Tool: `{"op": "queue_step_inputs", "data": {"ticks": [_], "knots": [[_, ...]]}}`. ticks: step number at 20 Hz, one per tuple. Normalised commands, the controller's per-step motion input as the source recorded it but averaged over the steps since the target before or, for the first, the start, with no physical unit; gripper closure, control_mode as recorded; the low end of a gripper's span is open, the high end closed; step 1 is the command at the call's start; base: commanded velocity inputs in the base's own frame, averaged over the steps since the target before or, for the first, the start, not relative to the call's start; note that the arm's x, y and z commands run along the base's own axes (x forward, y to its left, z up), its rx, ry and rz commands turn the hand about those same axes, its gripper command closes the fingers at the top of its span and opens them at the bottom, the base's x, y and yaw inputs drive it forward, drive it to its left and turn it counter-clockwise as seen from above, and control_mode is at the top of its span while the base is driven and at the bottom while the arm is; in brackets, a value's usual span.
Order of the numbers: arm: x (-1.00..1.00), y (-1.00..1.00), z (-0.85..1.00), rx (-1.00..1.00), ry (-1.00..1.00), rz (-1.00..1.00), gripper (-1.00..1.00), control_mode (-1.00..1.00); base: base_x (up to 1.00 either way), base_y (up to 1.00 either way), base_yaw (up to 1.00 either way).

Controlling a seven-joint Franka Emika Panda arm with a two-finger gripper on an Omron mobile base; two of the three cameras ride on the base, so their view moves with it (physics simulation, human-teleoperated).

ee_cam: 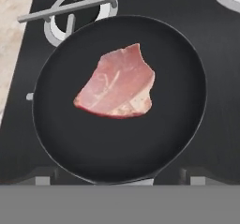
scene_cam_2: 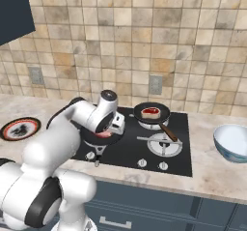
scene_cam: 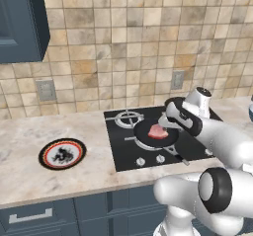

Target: Place one of the steaks on the plate and the other in the bowl. Then place the bowl in the fridge.

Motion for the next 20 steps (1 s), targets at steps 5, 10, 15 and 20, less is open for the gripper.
{"op": "queue_step_inputs", "data": {"ticks": [5, 10, 15, 20], "knots": [[0.25, 0.00, -0.22, 0.01, 0.00, 0.00, -1.00, -1.00, 0.00, 0.00, 0.00], [0.30, 0.00, -0.24, 0.00, 0.00, 0.00, -1.00, -1.00, 0.00, 0.00, 0.00], [0.29, 0.00, -0.19, 0.01, 0.00, 0.00, -1.00, -1.00, 0.00, 0.00, 0.00], [0.31, -0.01, -0.23, 0.00, 0.00, 0.00, -1.00, -1.00, 0.00, 0.00, 0.00]]}}
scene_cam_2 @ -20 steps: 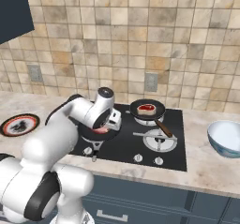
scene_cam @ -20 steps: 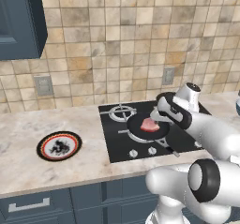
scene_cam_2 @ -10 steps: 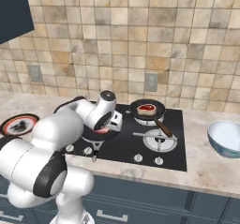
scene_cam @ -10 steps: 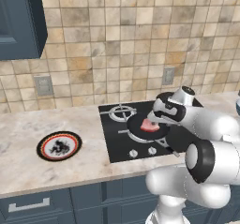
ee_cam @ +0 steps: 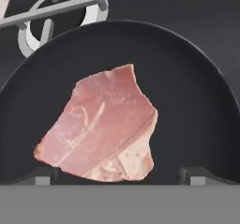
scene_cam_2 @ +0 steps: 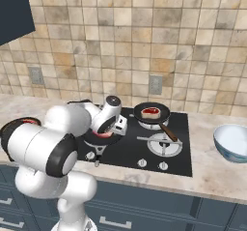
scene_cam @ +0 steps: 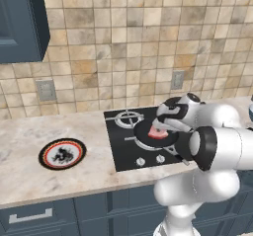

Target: Place one of the steaks on the plate and the other in the bowl. Then place the bowl in the fridge.

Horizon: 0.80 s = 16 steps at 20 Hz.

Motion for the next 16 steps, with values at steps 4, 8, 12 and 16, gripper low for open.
{"op": "queue_step_inputs", "data": {"ticks": [4, 8, 12, 16], "knots": [[0.22, 0.00, -0.26, 0.00, 0.00, 0.00, -1.00, -1.00, 0.00, 0.00, 0.00], [0.18, 0.00, -0.34, 0.00, 0.05, 0.00, -1.00, -1.00, 0.00, 0.00, 0.00], [0.21, 0.00, -0.30, 0.00, 0.03, 0.00, -1.00, -1.00, 0.00, 0.00, 0.00], [0.19, 0.00, -0.26, 0.00, 0.05, 0.00, 1.00, -1.00, 0.00, 0.00, 0.00]]}}
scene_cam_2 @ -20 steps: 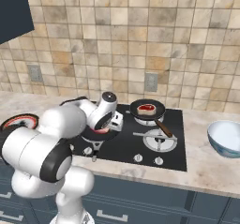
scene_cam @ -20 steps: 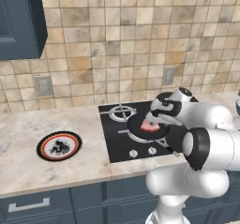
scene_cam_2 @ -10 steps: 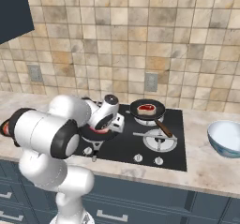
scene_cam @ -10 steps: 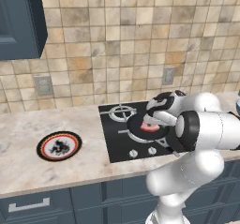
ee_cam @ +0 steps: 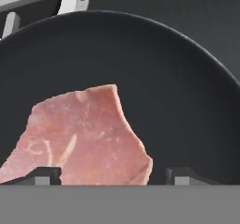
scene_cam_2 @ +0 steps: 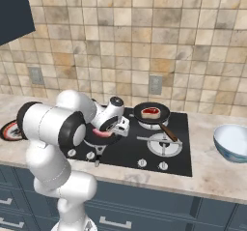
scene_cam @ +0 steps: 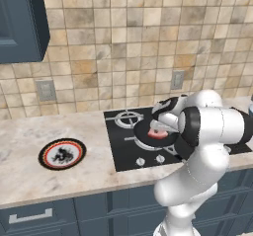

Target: Place one of the steaks on the plate and the other in the bowl. Then place the bowl in the fridge.

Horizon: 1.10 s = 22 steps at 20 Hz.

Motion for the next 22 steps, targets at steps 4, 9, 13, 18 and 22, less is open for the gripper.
{"op": "queue_step_inputs", "data": {"ticks": [4, 9, 13, 18, 22], "knots": [[0.05, 0.00, -0.31, 0.00, 0.09, 0.00, 1.00, -1.00, 0.00, 0.00, 0.00], [0.00, 0.00, -0.21, 0.00, 0.08, 0.00, 1.00, -1.00, 0.00, 0.00, 0.00], [0.00, 0.00, -0.08, 0.05, 0.09, -0.01, 1.00, -1.00, 0.00, 0.00, 0.00], [-0.01, 0.00, 0.09, 0.24, 0.03, 0.00, 1.00, -1.00, 0.00, 0.00, 0.00], [-0.13, 0.00, 0.32, 0.25, 0.00, 0.00, 1.00, -1.00, 0.00, 0.00, 0.00]]}}
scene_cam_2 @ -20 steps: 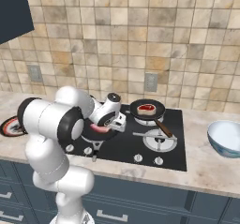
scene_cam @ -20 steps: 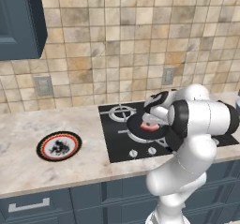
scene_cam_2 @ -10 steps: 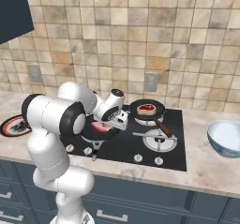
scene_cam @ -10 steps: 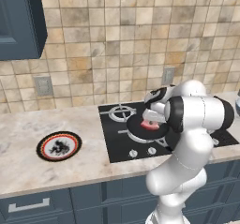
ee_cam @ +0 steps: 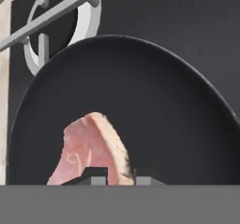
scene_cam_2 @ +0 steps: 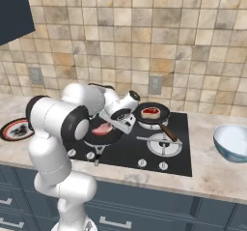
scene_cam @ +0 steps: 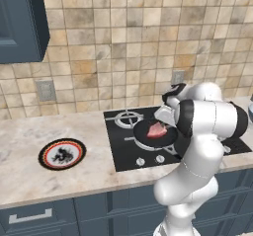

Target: Place one of the steaks on the plate and the other in the bowl. Then place the bowl in the fridge.

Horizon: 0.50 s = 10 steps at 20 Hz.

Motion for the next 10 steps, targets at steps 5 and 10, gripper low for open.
{"op": "queue_step_inputs", "data": {"ticks": [5, 10], "knots": [[-0.11, 0.06, 0.11, 0.15, 0.00, 0.00, 1.00, -1.00, 0.00, 0.00, 0.00], [-0.19, 0.09, 0.23, 0.16, 0.00, 0.00, 1.00, -1.00, 0.00, 0.00, 0.00]]}}
